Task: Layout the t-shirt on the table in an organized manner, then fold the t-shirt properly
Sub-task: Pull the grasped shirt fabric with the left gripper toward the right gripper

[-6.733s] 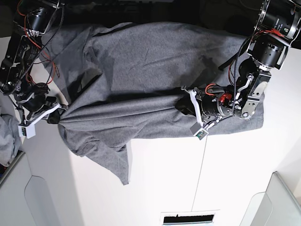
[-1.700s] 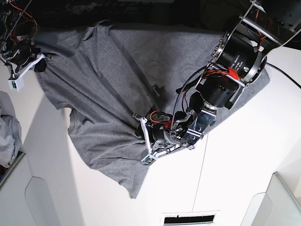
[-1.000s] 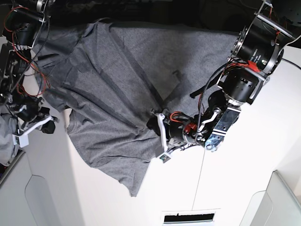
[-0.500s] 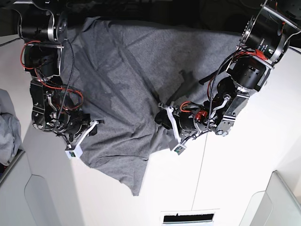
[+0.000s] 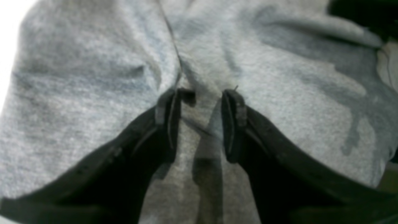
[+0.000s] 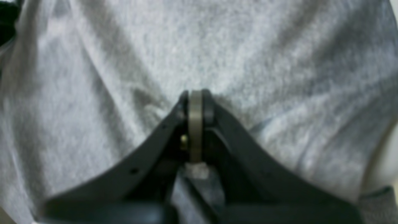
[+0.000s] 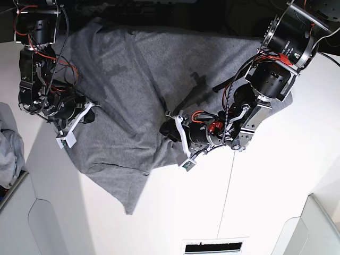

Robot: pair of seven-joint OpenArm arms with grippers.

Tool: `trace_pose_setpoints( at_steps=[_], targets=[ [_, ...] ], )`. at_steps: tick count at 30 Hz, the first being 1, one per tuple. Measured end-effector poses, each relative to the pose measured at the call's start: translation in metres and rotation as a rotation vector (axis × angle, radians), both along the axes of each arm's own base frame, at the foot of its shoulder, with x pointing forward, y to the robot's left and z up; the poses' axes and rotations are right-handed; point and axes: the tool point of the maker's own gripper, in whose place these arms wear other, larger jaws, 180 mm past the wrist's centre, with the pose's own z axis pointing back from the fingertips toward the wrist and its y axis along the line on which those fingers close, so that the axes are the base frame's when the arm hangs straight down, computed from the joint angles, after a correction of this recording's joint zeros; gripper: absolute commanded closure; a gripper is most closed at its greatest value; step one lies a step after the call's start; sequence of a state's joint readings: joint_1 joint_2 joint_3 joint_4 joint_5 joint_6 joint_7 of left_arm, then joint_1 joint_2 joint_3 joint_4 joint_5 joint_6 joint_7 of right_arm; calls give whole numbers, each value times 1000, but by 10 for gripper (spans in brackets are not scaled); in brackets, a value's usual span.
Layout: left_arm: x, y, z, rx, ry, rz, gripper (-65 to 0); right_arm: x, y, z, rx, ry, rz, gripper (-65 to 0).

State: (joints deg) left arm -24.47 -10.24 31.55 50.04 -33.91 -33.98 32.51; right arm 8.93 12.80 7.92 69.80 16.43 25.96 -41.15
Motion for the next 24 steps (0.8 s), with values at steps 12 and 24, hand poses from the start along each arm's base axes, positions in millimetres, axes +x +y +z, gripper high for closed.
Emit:
trace_pose_setpoints(
  at_steps=[12,24],
  targets=[
    [-13,-33,1,-22,40,-52,-254,14,29,49,115,-151,-23,0],
    [-15,-43,30,-173,113,-90,-254,-11,40,2,74,-60,-33,0]
  ],
)
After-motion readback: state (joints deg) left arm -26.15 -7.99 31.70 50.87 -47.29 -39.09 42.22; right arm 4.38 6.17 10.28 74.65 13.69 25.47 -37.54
